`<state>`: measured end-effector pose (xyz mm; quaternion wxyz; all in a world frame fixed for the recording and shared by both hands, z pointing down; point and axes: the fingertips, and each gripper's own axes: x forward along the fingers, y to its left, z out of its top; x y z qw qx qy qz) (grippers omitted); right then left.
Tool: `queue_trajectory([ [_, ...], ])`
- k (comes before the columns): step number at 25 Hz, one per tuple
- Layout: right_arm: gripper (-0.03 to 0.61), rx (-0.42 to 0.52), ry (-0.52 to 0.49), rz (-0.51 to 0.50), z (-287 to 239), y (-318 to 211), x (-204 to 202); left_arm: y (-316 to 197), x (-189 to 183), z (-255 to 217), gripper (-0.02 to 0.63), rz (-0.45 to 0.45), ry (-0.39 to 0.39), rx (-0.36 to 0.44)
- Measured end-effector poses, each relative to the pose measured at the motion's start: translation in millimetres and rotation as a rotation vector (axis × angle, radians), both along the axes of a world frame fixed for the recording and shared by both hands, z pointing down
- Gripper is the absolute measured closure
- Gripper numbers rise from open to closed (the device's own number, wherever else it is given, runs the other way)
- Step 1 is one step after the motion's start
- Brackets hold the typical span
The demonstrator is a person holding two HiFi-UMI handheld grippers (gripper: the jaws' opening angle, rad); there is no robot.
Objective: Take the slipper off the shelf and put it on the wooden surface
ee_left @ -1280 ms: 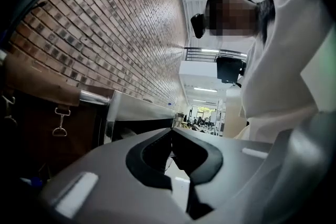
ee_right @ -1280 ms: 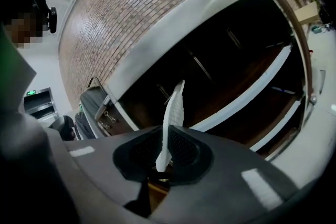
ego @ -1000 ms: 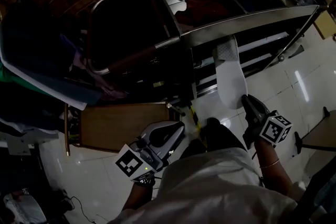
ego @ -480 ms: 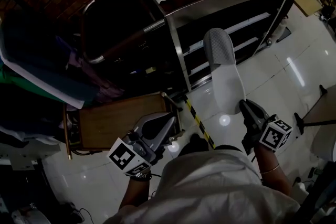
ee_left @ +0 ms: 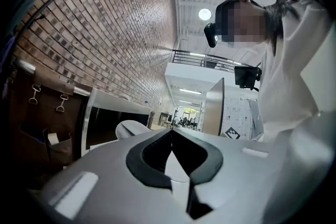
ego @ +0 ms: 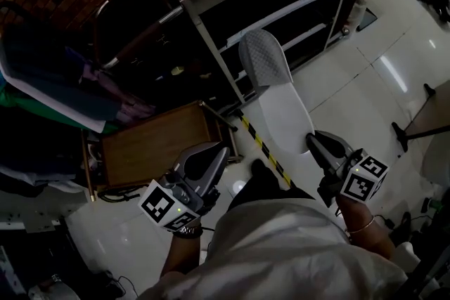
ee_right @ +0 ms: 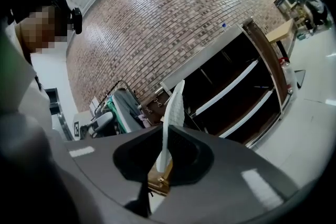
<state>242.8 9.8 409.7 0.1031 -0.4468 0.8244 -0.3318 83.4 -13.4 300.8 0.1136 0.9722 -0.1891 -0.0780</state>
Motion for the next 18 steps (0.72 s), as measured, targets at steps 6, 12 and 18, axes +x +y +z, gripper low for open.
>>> queue_trajectory([
  [6,0.548,-0.05,-0.04,-0.067,15.7,59.5,-0.1,68.2,-3.6,0.9,0.614,-0.089,0.005,-0.059],
  [12,0.548,-0.083,-0.095,-0.137,31.8,89.4,-34.1,117.9,-58.3,19.6,0.614,-0.238,-0.081,-0.067],
  [18,0.549,-0.062,-0.103,-0.197,24.5,103.3,-77.1,127.5,-99.8,7.5,0.614,-0.313,-0.06,-0.027],
])
